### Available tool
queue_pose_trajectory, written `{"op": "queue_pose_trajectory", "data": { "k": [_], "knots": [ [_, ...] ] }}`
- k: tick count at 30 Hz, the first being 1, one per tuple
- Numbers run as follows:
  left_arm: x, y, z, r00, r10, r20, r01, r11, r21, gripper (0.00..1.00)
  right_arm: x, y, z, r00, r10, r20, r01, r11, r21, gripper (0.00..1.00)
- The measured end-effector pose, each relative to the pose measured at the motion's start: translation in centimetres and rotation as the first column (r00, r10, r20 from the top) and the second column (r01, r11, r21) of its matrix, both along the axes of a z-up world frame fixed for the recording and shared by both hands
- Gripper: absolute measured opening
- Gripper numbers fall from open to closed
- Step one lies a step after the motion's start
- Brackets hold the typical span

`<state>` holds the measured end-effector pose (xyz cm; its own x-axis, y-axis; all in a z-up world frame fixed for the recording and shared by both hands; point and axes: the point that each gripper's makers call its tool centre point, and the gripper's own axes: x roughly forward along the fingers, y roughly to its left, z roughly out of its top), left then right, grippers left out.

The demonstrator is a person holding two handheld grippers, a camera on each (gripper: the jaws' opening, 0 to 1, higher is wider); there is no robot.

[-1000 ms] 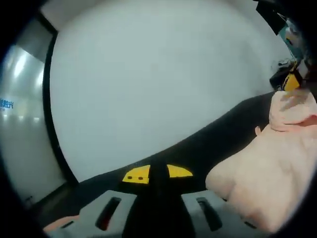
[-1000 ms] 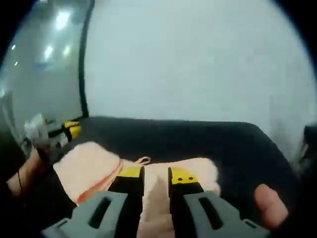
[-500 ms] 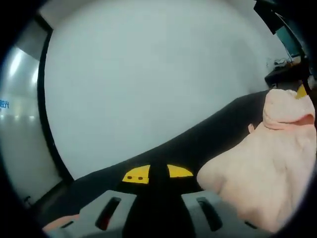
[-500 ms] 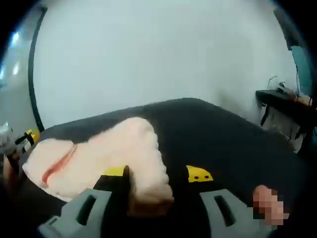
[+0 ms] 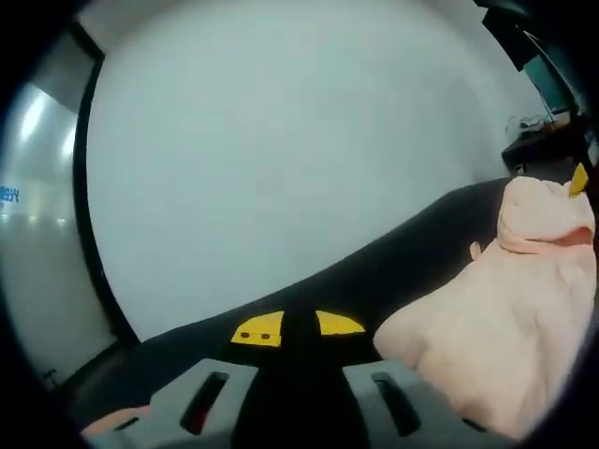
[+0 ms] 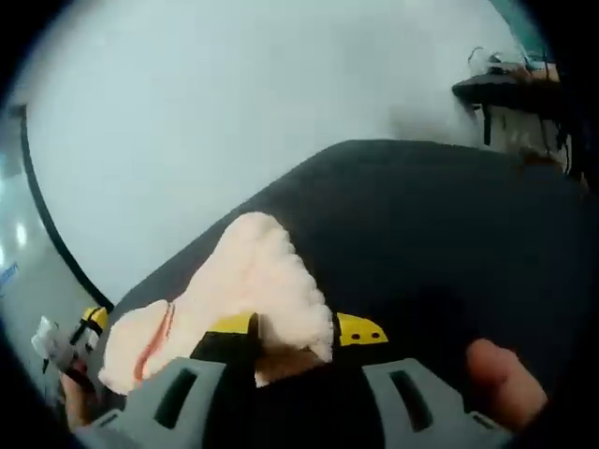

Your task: Fold the towel on the table until its edges align and the towel forms a compact rectangular stack.

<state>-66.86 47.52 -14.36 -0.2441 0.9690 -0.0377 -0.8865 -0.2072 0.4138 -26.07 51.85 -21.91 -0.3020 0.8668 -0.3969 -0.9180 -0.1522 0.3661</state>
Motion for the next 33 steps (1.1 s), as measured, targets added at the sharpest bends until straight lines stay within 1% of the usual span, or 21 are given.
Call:
{"op": "queue_pose_trajectory", "data": {
  "k": [1,2,3,6,8,11,12,14,15,16,18,19,20,21,22,23,24,25,27,30,33],
  "knots": [
    [-0.1,-0.1,-0.1,1.0,0.001,0.006,-0.001,1.0,-0.003,0.13,-0.4,-0.1,0.4,0.999,0.044,0.028,-0.045,0.998,0.05,0.12],
    [-0.2,-0.1,-0.1,1.0,0.001,0.013,-0.001,1.0,-0.002,0.13,-0.7,-0.1,1.4,0.999,0.043,0.002,-0.043,0.994,0.101,0.08],
    [-0.2,-0.1,-0.1,1.0,0.001,0.021,-0.001,1.0,0.002,0.13,-0.3,-0.1,2.1,1.0,0.023,0.018,-0.025,0.992,0.128,0.07],
    [-0.4,0.0,0.0,1.0,0.004,0.029,-0.004,1.0,0.013,0.13,-1.4,-0.9,5.0,1.0,0.027,-0.007,-0.025,0.982,0.188,0.06],
    [-0.5,0.0,0.1,1.0,0.006,0.03,-0.007,1.0,0.015,0.13,-2.9,-0.9,7.7,0.997,0.059,0.049,-0.069,0.962,0.263,0.06],
    [-0.5,0.0,0.0,0.999,0.014,0.03,-0.014,1.0,0.013,0.13,-5.9,-1.7,12.1,0.992,0.093,0.091,-0.12,0.918,0.377,0.06],
    [-0.6,-0.1,0.0,0.999,0.017,0.03,-0.017,1.0,0.012,0.13,-7.2,-2.3,13.5,0.985,0.102,0.139,-0.153,0.892,0.426,0.06],
    [-0.9,0.0,-0.2,0.999,0.028,0.026,-0.028,1.0,0.004,0.13,-10.2,-3.2,15.5,0.956,0.116,0.27,-0.241,0.834,0.496,0.06],
    [-1.0,0.0,-0.3,0.999,0.032,0.025,-0.032,0.999,0.003,0.13,-12.0,-4.0,16.1,0.948,0.129,0.29,-0.271,0.808,0.524,0.06],
    [-1.1,-0.1,-0.3,0.999,0.038,0.03,-0.038,0.999,0.003,0.13,-14.4,-4.9,16.3,0.923,0.156,0.353,-0.336,0.775,0.536,0.06],
    [-1.9,-0.3,-0.6,0.996,0.067,0.061,-0.066,0.998,-0.004,0.13,-16.7,-5.9,15.8,0.883,0.17,0.437,-0.404,0.749,0.525,0.06],
    [-2.6,-0.5,-0.9,0.99,0.08,0.117,-0.08,0.997,-0.006,0.13,-19.1,-7.0,15.4,0.857,0.185,0.481,-0.452,0.72,0.527,0.06],
    [-3.2,-0.7,-1.0,0.984,0.096,0.149,-0.096,0.995,-0.004,0.13,-21.0,-7.9,14.9,0.823,0.194,0.534,-0.501,0.69,0.521,0.06],
    [-3.9,-1.0,-1.0,0.973,0.107,0.203,-0.11,0.994,0.007,0.13,-22.6,-8.8,14.1,0.779,0.196,0.596,-0.552,0.664,0.504,0.06],
    [-4.5,-1.2,-0.9,0.956,0.104,0.276,-0.116,0.993,0.029,0.13,-24.2,-9.5,13.3,0.747,0.192,0.636,-0.587,0.641,0.495,0.06],
    [-5.0,-1.4,-1.1,0.931,0.094,0.353,-0.117,0.992,0.045,0.13,-25.7,-10.2,12.5,0.72,0.2,0.665,-0.619,0.617,0.485,0.07],
    [-5.5,-1.7,-1.5,0.905,0.091,0.416,-0.12,0.992,0.046,0.13,-27.1,-10.6,11.5,0.678,0.2,0.707,-0.654,0.603,0.457,0.07],
    [-5.9,-1.9,-1.9,0.886,0.091,0.455,-0.124,0.991,0.043,0.13,-27.5,-10.9,10.7,0.651,0.192,0.734,-0.669,0.601,0.437,0.07],
    [-6.2,-2.2,-2.1,0.856,0.083,0.51,-0.127,0.991,0.052,0.13,-29.2,-11.5,9.6,0.605,0.178,0.776,-0.707,0.567,0.422,0.07],
    [-6.0,-2.6,-1.7,0.818,0.046,0.574,-0.123,0.988,0.097,0.13,-30.7,-12.0,8.3,0.592,0.171,0.788,-0.716,0.561,0.416,0.07],
    [-5.3,-2.3,-1.7,0.807,0.008,0.59,-0.088,0.99,0.108,0.13,-32.0,-12.4,6.7,0.574,0.221,0.788,-0.738,0.557,0.381,0.09]
  ]
}}
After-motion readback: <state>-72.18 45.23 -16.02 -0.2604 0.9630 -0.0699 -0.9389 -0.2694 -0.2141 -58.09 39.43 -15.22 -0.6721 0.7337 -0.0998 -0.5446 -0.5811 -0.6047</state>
